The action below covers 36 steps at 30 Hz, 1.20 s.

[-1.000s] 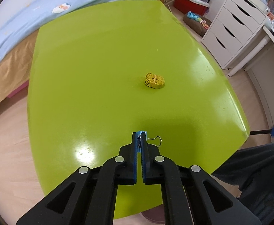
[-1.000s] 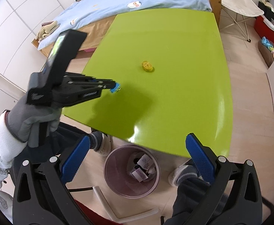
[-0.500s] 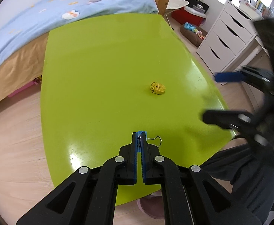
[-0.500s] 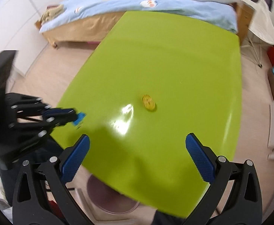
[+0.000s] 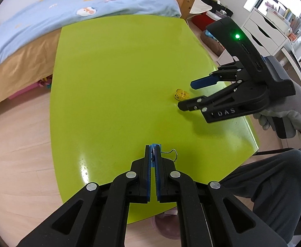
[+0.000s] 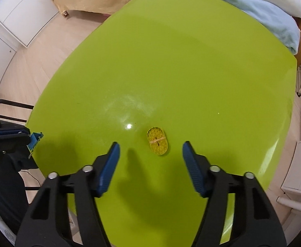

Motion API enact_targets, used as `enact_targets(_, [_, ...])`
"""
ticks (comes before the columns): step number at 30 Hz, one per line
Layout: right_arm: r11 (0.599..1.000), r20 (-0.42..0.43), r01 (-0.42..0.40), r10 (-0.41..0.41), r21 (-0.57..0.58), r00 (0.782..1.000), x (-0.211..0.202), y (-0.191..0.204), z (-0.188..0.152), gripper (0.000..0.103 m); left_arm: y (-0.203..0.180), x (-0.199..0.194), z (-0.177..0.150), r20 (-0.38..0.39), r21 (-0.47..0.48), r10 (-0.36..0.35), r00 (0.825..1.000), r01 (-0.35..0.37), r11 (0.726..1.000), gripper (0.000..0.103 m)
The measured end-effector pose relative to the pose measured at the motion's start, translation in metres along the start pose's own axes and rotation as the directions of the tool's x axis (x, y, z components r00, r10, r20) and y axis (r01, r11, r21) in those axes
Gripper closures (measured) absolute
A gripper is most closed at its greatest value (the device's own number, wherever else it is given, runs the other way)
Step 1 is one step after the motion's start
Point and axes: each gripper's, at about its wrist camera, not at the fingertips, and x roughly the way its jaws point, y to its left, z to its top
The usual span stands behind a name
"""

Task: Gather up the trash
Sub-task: 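Grasp the round yellow tape measure with the right tool, then carry both items over the wastebasket and open both tools to drop them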

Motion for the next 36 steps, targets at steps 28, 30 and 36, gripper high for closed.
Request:
enact_targets(28, [0.988, 0.237, -0.012, -0.025, 0.153, 0.971, -0.105, 0.048, -0.092, 0.084, -0.031, -0.045, -0.026, 0.071, 0.068, -0.002, 0.997, -0.002, 0.998, 0.099])
enact_targets(30, [0.988, 0.264, -0.016, -0.026, 0.155, 0.964, -0.118, 0.06, -0.104, 0.084, -0.038, -0.054, -0.034, 0.084, 0.077, -0.004, 0.996, -0.003, 0.997, 0.099])
enact_targets(36, [0.986, 0.321, -0.036, -0.018, 0.163, 0.947, -0.156, 0.082, -0.156, 0.084, -0.053, -0.081, -0.056, 0.131, 0.101, -0.011, 0.991, -0.002, 0.995, 0.099])
